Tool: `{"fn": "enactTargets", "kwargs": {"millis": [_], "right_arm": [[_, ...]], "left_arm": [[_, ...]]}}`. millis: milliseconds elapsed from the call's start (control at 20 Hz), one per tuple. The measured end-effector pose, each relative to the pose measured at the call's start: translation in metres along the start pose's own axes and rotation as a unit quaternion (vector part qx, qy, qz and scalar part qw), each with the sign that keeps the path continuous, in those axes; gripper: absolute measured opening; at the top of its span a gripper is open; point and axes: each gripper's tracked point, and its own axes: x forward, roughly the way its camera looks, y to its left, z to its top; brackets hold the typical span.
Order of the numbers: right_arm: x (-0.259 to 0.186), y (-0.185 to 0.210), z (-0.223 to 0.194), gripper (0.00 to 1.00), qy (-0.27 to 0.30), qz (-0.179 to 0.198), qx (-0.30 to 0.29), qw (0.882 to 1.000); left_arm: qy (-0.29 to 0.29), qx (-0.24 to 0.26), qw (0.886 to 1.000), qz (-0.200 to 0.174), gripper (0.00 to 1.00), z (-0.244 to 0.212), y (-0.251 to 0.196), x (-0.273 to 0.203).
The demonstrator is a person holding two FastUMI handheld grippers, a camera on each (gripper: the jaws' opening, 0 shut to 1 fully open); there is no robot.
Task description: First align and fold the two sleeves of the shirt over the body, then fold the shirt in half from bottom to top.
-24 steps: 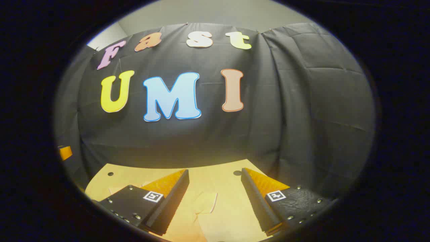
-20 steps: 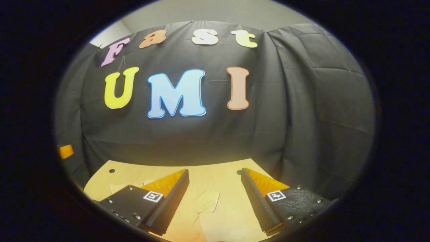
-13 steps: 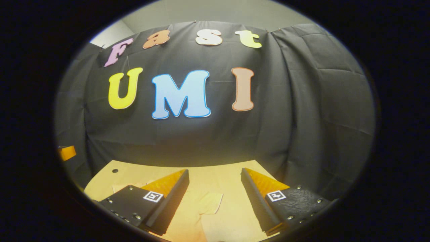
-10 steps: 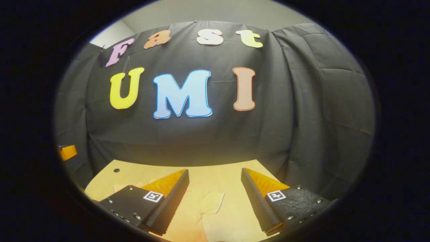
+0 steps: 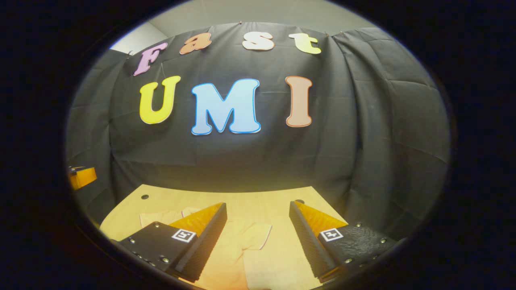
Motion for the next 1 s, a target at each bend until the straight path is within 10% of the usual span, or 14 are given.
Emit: {"fn": "enactTargets", "kwargs": {"millis": [350, 1000], "right_arm": [[0.006, -0.008, -0.015, 0.96, 0.023, -0.006, 0.014, 1.0], [0.151, -0.02, -0.178, 0.97, 0.226, -0.023, -0.006, 0.974]], "left_arm": [[-0.004, 0.006, 1.0, 0.0, 0.94, 0.003, -0.005, -0.006], [0.031, 0.006, 0.999, 0.009, 0.94, -0.022, 0.002, 0.002]]}}
